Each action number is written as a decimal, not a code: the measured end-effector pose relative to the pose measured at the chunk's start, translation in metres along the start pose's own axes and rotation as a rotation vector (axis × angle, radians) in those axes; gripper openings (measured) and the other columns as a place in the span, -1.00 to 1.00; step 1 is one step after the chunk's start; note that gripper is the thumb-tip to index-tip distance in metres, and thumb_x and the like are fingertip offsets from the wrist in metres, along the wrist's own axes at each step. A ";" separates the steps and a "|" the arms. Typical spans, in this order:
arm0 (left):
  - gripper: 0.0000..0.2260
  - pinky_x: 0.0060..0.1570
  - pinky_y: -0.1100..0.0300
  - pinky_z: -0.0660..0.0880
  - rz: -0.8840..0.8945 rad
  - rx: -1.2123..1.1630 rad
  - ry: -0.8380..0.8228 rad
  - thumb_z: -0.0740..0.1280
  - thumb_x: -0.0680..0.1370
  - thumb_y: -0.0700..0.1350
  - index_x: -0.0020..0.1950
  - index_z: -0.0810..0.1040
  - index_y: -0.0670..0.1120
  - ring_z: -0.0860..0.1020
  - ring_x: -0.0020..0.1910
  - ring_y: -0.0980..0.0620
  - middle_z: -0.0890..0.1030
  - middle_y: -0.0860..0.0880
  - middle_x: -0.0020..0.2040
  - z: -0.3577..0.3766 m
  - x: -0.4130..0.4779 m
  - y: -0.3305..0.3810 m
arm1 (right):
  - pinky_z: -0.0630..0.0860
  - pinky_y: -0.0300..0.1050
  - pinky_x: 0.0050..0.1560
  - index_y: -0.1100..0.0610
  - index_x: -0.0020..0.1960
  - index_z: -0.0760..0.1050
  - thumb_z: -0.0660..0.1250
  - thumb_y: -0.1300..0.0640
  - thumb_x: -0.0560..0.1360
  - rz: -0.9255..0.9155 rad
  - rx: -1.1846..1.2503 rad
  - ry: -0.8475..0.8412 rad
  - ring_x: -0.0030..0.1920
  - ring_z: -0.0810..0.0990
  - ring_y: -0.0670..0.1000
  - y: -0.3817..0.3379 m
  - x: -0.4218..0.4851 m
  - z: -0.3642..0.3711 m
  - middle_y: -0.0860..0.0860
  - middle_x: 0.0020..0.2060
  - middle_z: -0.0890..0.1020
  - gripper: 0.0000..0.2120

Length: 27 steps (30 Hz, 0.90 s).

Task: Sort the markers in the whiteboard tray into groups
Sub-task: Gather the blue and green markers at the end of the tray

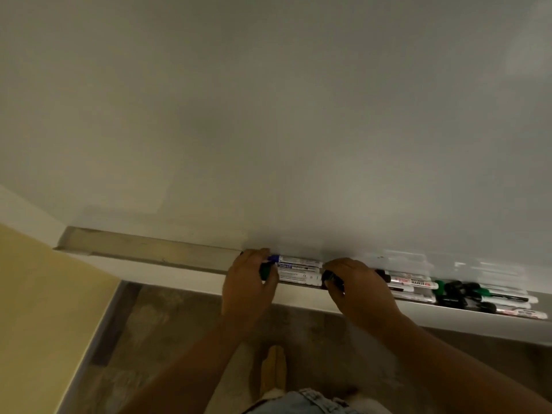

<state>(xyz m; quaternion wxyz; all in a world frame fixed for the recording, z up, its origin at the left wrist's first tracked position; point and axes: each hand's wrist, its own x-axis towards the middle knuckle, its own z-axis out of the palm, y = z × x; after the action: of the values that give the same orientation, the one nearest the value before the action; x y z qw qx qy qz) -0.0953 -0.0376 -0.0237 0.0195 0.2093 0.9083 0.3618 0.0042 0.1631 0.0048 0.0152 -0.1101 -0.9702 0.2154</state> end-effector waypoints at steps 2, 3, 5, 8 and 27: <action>-0.71 0.01 0.24 0.43 -0.031 0.002 -0.003 0.37 0.52 -0.09 0.23 0.53 -0.08 0.51 0.03 0.07 0.60 -0.03 0.09 -0.008 0.003 -0.016 | 0.54 -0.12 0.02 0.03 0.19 0.59 0.41 0.12 0.48 -0.009 -0.012 -0.009 0.00 0.61 -0.01 -0.001 0.003 0.006 -0.04 0.06 0.66 -0.72; -0.72 0.00 0.24 0.41 -0.035 0.010 -0.003 0.37 0.52 -0.10 0.22 0.54 -0.09 0.50 0.01 0.09 0.60 -0.03 0.07 -0.012 0.004 -0.024 | 0.55 -0.10 0.02 0.03 0.19 0.59 0.42 0.12 0.47 -0.017 -0.021 -0.020 0.00 0.62 0.00 -0.002 0.005 0.009 -0.03 0.06 0.66 -0.71; -0.78 -0.05 0.22 0.40 -0.057 0.016 0.011 0.37 0.52 -0.12 0.16 0.56 -0.09 0.50 -0.03 0.09 0.59 -0.03 0.02 -0.018 0.006 -0.035 | 0.54 -0.09 0.02 0.02 0.21 0.59 0.43 0.10 0.47 -0.040 -0.039 -0.061 0.00 0.61 -0.01 -0.004 0.010 0.014 -0.04 0.07 0.66 -0.69; -0.82 -0.13 0.16 0.48 -0.105 -0.014 0.023 0.39 0.51 -0.14 0.10 0.57 -0.08 0.56 -0.10 0.03 0.57 0.02 -0.05 -0.022 0.005 -0.041 | 0.52 -0.11 -0.01 0.02 0.18 0.60 0.44 0.10 0.46 -0.073 -0.070 -0.059 -0.04 0.62 -0.02 -0.007 0.013 0.019 -0.04 0.05 0.67 -0.71; -0.74 -0.03 0.13 0.54 -0.251 0.056 -0.096 0.33 0.54 -0.03 0.21 0.55 -0.03 0.55 -0.04 0.06 0.54 0.05 0.11 -0.020 -0.003 -0.053 | 0.60 -0.03 -0.08 0.09 -0.01 0.69 0.54 0.16 0.35 -0.292 -0.232 0.000 -0.17 0.67 0.04 0.001 0.032 0.033 0.00 -0.15 0.71 -0.78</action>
<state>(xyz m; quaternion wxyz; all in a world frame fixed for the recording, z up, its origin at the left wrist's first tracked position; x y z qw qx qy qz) -0.1158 -0.0866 -0.0445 0.1023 0.1118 0.9351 0.3205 -0.0296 0.1576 -0.0264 0.0334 0.0312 -0.9942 0.0974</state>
